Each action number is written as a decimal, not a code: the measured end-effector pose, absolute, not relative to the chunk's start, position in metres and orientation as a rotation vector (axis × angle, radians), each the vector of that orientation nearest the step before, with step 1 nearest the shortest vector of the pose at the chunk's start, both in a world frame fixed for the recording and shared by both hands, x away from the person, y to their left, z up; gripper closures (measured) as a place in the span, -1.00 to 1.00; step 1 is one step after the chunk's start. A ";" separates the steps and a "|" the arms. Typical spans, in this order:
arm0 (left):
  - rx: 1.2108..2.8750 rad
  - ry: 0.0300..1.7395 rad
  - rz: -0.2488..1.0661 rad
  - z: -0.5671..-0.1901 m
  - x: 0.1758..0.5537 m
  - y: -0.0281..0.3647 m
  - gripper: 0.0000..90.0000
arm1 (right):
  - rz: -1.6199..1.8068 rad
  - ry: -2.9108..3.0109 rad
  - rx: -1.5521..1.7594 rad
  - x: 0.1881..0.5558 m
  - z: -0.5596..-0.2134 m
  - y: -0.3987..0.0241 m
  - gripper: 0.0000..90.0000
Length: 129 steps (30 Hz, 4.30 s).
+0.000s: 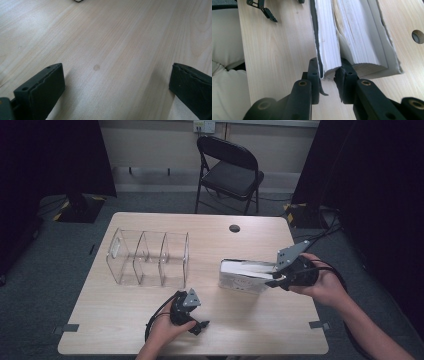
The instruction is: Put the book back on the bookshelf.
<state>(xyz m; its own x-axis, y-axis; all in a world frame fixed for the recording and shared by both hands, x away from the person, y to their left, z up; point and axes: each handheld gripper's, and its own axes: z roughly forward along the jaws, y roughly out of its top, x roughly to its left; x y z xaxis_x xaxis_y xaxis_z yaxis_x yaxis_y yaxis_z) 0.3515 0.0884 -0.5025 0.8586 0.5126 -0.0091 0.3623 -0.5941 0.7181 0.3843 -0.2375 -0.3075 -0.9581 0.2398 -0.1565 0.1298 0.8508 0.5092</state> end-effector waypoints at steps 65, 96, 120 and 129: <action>2.408 0.662 0.204 -0.475 0.371 0.067 -0.57 | 0.832 2.908 0.404 0.411 -0.301 -0.256 0.68; 2.371 0.610 0.182 -0.395 0.424 0.031 -0.57 | 0.820 2.913 0.402 0.414 -0.301 -0.255 0.66; 2.352 0.493 0.173 -0.378 0.441 -0.001 -0.56 | 0.817 2.903 0.383 0.414 -0.299 -0.257 0.59; 2.389 0.466 0.214 -0.372 0.435 -0.005 -0.34 | 0.831 2.879 0.402 0.415 -0.300 -0.262 0.55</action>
<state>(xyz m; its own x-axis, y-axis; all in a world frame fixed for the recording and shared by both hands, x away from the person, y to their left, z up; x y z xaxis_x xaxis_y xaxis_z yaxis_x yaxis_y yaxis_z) 0.4351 -0.0045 -0.3719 0.9222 0.3856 0.0286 0.2730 -0.7018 0.6580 0.4148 -0.2620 -0.3005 -0.9578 0.2846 -0.0395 0.2198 0.8144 0.5371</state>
